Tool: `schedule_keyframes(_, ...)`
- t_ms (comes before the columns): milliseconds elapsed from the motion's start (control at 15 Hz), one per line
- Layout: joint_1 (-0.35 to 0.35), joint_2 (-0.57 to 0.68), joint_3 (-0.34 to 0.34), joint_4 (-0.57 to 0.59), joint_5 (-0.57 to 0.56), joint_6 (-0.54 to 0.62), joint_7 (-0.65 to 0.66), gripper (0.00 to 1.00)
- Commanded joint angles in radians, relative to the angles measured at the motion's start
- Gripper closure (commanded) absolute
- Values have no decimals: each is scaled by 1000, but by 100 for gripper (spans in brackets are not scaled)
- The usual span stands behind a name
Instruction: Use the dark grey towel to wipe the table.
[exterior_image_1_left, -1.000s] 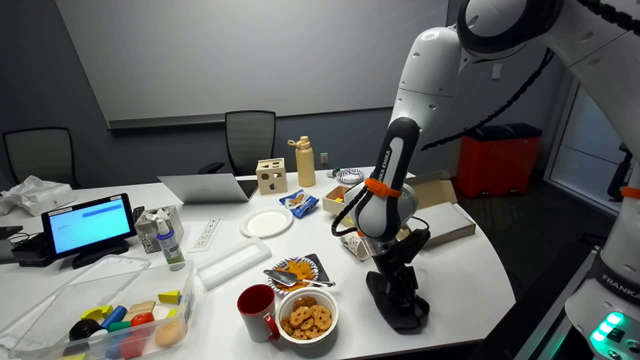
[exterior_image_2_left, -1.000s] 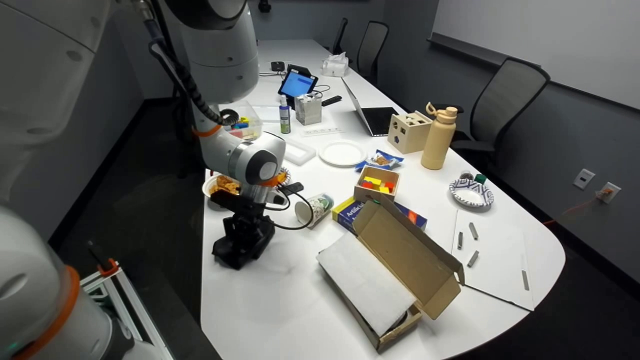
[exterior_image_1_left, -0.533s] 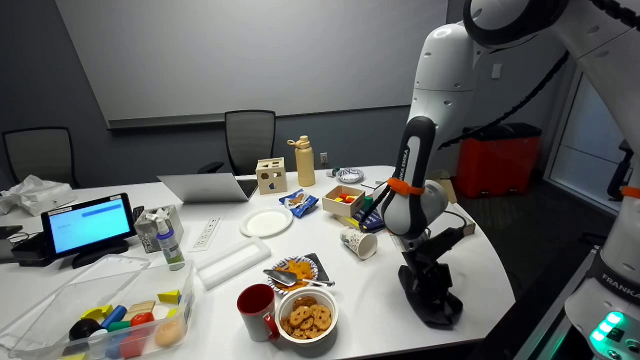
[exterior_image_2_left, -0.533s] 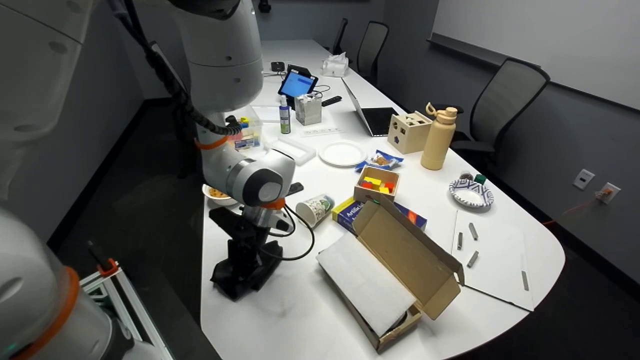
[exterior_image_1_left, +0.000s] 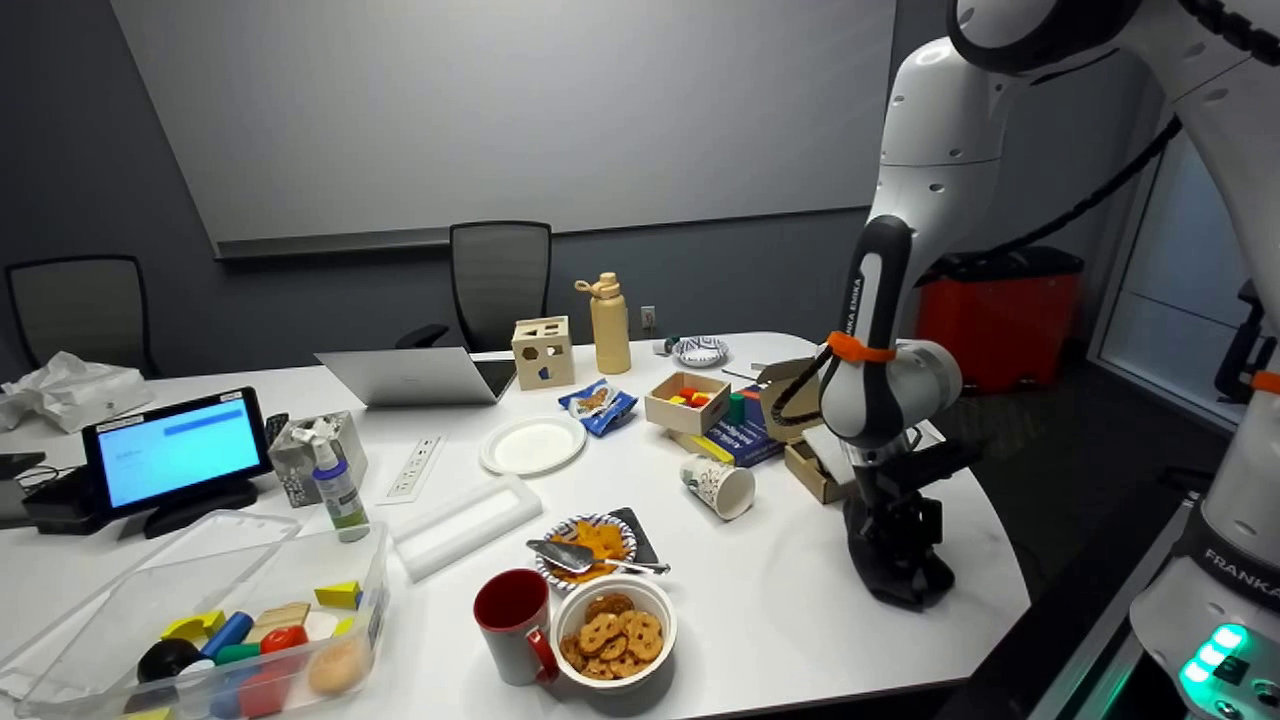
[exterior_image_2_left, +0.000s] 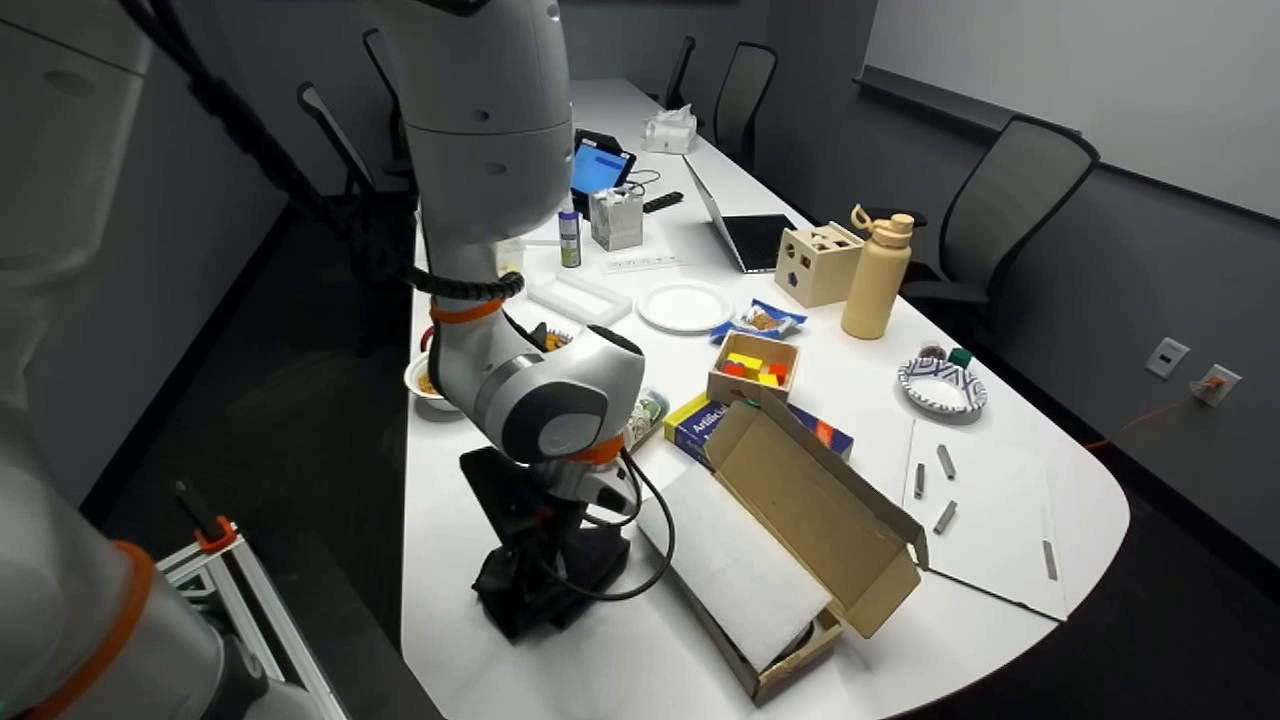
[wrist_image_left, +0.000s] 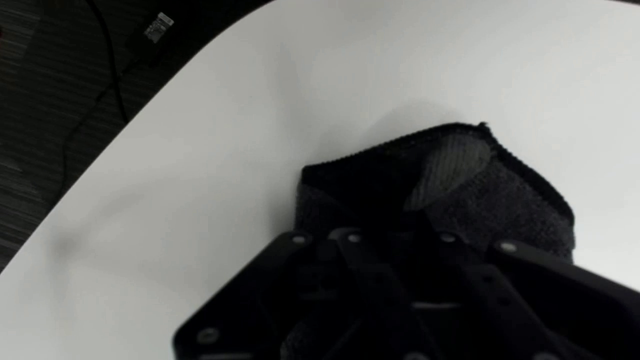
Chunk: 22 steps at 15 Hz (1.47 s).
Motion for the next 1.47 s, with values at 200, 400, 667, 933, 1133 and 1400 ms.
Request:
schedule_keyframes(200,24,77,37,129,-11,50,-29,97)
schedule_keyframes(400,44,120,68,228,-18,19,-53,97)
schedule_keyframes(667,71,178,103,329,-24,-47,-90,97)
schedule_keyframes(933,71,218,165,378,-13,-135,-177,97)
schedule_keyframes(1133,101,218,183,363,-25,-166,-201,97)
schedule_keyframes(1400,167,214,152,309,-36,-169,-129,97)
